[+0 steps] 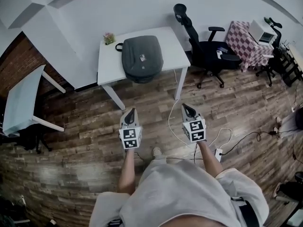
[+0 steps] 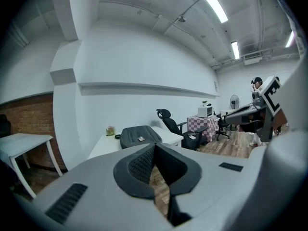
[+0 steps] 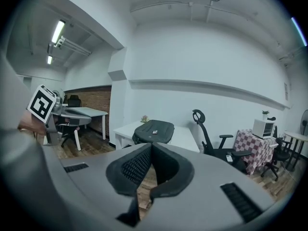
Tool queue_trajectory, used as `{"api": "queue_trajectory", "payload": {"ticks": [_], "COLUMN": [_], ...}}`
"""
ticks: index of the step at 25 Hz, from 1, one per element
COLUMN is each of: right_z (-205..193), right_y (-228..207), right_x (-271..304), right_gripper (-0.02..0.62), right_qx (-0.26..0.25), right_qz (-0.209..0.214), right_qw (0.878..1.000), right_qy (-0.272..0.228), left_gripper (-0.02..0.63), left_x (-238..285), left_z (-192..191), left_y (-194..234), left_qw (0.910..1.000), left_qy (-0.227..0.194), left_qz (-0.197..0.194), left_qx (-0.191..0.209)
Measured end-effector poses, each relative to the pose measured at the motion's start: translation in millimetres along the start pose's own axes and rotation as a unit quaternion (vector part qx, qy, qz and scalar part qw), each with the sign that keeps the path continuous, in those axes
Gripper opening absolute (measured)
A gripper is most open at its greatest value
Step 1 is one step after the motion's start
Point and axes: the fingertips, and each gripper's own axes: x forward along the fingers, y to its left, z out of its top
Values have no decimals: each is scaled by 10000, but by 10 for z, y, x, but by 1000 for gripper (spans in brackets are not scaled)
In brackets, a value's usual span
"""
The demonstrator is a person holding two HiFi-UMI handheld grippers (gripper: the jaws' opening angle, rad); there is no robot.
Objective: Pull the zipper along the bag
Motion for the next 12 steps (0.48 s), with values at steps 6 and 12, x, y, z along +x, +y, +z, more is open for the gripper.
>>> {"api": "queue_trajectory", "payload": {"ticks": [6, 12], "right_z": [158, 120], "right_y": [-135, -262], "right_x": [646, 1013], "right_gripper": [14, 14], "right_qx": [-29, 11], "right_qz": [-159, -334], "right_qw": [9998, 9990], "right_qy": [82, 304], "left_gripper": [26, 26], "left_x": [695, 1227], "left_z": [86, 65], "left_y": [354, 463], "left_qw": [9998, 9984], "left_qy": [15, 132], "left_qz": [-219, -544], "left_qx": [20, 33]}}
